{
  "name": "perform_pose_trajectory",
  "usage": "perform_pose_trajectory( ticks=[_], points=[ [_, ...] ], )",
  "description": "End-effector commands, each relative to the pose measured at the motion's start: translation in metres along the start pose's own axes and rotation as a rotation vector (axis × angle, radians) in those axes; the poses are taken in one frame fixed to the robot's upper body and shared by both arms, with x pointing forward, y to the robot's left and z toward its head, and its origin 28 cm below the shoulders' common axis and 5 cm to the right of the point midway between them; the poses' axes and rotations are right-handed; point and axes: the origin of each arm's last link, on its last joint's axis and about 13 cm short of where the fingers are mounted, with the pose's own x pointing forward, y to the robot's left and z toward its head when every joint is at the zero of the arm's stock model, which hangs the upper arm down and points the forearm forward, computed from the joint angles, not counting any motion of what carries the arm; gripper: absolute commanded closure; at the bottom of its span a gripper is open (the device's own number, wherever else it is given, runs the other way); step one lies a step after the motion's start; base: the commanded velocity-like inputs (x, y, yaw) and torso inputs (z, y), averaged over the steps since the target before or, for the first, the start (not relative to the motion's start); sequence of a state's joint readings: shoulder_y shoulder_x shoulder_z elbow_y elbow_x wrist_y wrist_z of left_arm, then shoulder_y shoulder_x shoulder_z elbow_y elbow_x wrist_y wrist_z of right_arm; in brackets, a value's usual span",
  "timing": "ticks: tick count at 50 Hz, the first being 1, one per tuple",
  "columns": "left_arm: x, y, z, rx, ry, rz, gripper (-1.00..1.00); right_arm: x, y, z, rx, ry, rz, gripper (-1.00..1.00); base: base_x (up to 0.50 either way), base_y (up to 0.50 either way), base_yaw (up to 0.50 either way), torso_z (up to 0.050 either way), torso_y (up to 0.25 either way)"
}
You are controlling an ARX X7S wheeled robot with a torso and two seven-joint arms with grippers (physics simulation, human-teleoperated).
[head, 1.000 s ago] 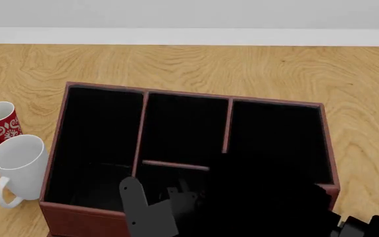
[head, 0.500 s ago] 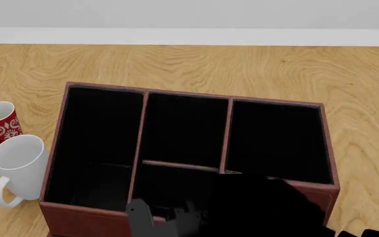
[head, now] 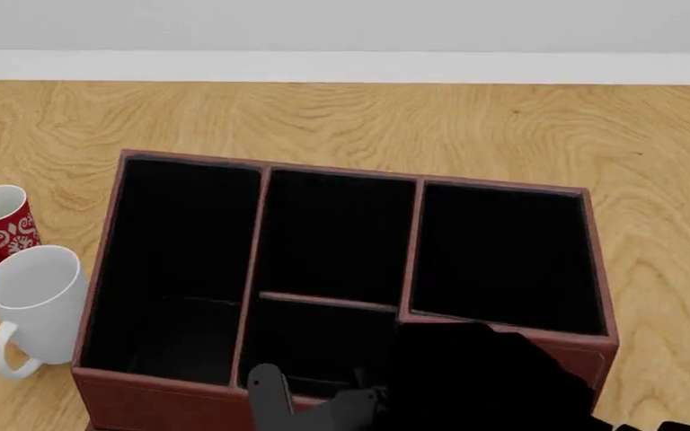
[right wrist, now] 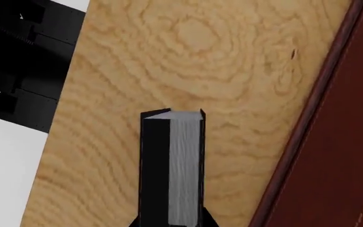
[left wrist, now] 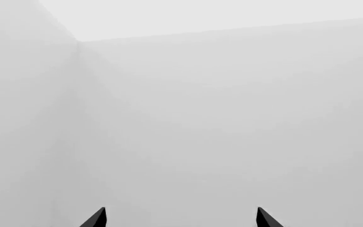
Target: Pick up the book and place it in the right compartment of the caddy.
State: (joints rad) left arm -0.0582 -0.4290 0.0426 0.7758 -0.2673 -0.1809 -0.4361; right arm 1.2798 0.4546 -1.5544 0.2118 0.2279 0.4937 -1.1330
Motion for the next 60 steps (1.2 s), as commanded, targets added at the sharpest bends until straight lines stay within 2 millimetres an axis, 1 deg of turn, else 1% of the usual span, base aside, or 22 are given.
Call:
perform_pose_trajectory(
  ticks=[1, 5, 10, 13, 21, 35, 45, 49, 50, 57, 59, 60],
  points=[
    [0.000, 0.000, 0.000, 0.000, 0.001, -0.001, -1.00, 0.002, 0.002, -0.001, -0.012, 0.004, -0.001, 1.00, 0.00, 0.00, 0.00, 0.000, 0.000],
    [0.000, 0.000, 0.000, 0.000, 0.001, -0.001, -1.00, -0.002, 0.003, 0.000, -0.022, -0.007, -0.013, 1.00, 0.00, 0.00, 0.00, 0.000, 0.000],
    [0.000, 0.000, 0.000, 0.000, 0.001, -0.001, -1.00, -0.011, 0.004, 0.004, -0.039, -0.031, -0.038, 1.00, 0.00, 0.00, 0.00, 0.000, 0.000],
    [0.000, 0.000, 0.000, 0.000, 0.001, -0.001, -1.00, -0.019, 0.010, 0.010, -0.061, -0.062, -0.035, 1.00, 0.00, 0.00, 0.00, 0.000, 0.000],
    [0.000, 0.000, 0.000, 0.000, 0.001, -0.001, -1.00, -0.031, 0.015, 0.020, -0.107, -0.094, -0.053, 1.00, 0.00, 0.00, 0.00, 0.000, 0.000],
    [0.000, 0.000, 0.000, 0.000, 0.001, -0.001, -1.00, -0.055, 0.023, 0.030, -0.160, -0.153, -0.113, 1.00, 0.00, 0.00, 0.00, 0.000, 0.000],
    [0.000, 0.000, 0.000, 0.000, 0.001, -0.001, -1.00, -0.085, 0.026, 0.037, -0.174, -0.223, -0.228, 1.00, 0.00, 0.00, 0.00, 0.000, 0.001],
    [0.000, 0.000, 0.000, 0.000, 0.001, -0.001, -1.00, -0.101, 0.029, 0.044, -0.195, -0.277, -0.273, 1.00, 0.00, 0.00, 0.00, 0.000, 0.003],
    [0.000, 0.000, 0.000, 0.000, 0.001, -0.001, -1.00, -0.110, 0.030, 0.047, -0.192, -0.301, -0.297, 1.00, 0.00, 0.00, 0.00, 0.000, 0.000],
    [0.000, 0.000, 0.000, 0.000, 0.001, -0.001, -1.00, -0.141, 0.030, 0.056, -0.200, -0.393, -0.385, 1.00, 0.00, 0.00, 0.00, 0.000, 0.000],
    [0.000, 0.000, 0.000, 0.000, 0.001, -0.001, -1.00, -0.155, 0.027, 0.059, -0.192, -0.432, -0.428, 1.00, 0.00, 0.00, 0.00, 0.000, 0.005],
    [0.000, 0.000, 0.000, 0.000, 0.001, -0.001, -1.00, -0.159, 0.025, 0.059, -0.188, -0.440, -0.454, 1.00, 0.00, 0.00, 0.00, 0.000, 0.000]
  ],
)
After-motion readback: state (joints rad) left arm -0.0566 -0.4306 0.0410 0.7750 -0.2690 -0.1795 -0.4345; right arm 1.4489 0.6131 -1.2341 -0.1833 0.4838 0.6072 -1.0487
